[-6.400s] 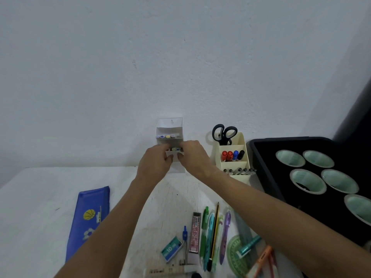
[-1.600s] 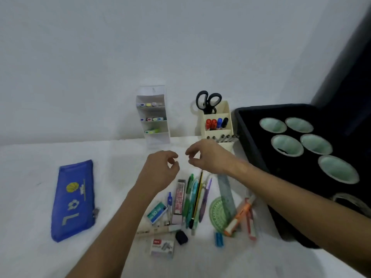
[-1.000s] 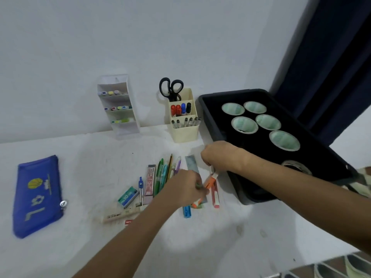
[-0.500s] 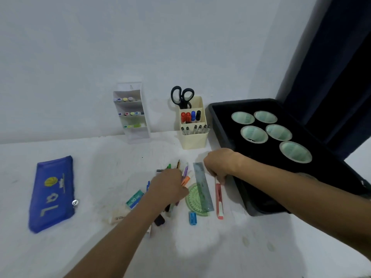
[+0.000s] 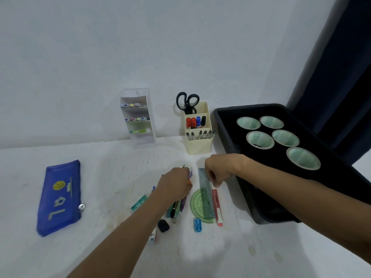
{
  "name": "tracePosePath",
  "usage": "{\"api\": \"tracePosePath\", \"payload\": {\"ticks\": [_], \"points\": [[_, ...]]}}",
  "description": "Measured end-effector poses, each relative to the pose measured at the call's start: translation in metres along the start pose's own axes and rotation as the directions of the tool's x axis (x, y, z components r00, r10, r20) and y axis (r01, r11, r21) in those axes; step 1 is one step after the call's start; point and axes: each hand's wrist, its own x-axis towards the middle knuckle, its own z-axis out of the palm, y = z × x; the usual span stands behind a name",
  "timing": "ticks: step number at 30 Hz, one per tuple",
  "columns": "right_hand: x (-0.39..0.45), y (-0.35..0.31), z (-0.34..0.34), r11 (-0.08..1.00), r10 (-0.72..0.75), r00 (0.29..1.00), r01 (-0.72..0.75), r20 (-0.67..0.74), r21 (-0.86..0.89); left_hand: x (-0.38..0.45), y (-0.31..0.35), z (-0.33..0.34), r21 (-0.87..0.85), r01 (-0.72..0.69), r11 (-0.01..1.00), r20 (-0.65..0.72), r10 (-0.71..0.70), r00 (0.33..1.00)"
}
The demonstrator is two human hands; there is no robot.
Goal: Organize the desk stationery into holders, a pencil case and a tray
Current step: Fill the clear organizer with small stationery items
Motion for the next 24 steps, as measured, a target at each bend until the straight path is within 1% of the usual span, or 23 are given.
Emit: {"api": "tracePosePath", "payload": {"ticks": [2, 5, 9, 14, 18, 21, 24], "points": [[-0.001, 0.001, -0.002, 0.999, -0.004, 1.000, 0.003, 0.018, 0.039, 0.002, -0.004, -0.002, -0.020, -0.014, 1.000, 0.009, 0.014, 1.000], [0.000, 0.000, 0.001, 0.999, -0.027, 0.997, 0.025, 0.075, 0.027, 0.002, -0.013, -0.011, -0.080, 0.008, 0.997, 0.029, -0.006, 1.000], [0.003, -0.002, 0.007, 0.998, -0.048, 0.996, 0.045, 0.074, 0.042, -0.002, -0.025, -0.029, -0.143, 0.054, 0.988, 0.056, -0.046, 0.997], [0.007, -0.001, 0.000, 0.998, -0.046, 0.997, 0.043, 0.066, 0.053, -0.003, -0.039, -0.045, -0.155, 0.090, 0.984, 0.082, -0.078, 0.994], [0.007, 0.003, -0.006, 0.998, -0.027, 0.996, 0.022, 0.088, 0.052, -0.006, -0.045, -0.052, -0.171, 0.088, 0.981, 0.072, -0.076, 0.994], [0.008, 0.000, -0.001, 0.999, -0.030, 0.995, 0.029, 0.098, 0.016, -0.007, -0.046, -0.054, -0.182, 0.074, 0.980, 0.060, -0.064, 0.996], [0.009, -0.001, 0.002, 0.999, -0.043, 0.995, 0.044, 0.093, -0.006, -0.007, -0.047, -0.056, -0.247, 0.075, 0.966, 0.050, -0.064, 0.997]]}}
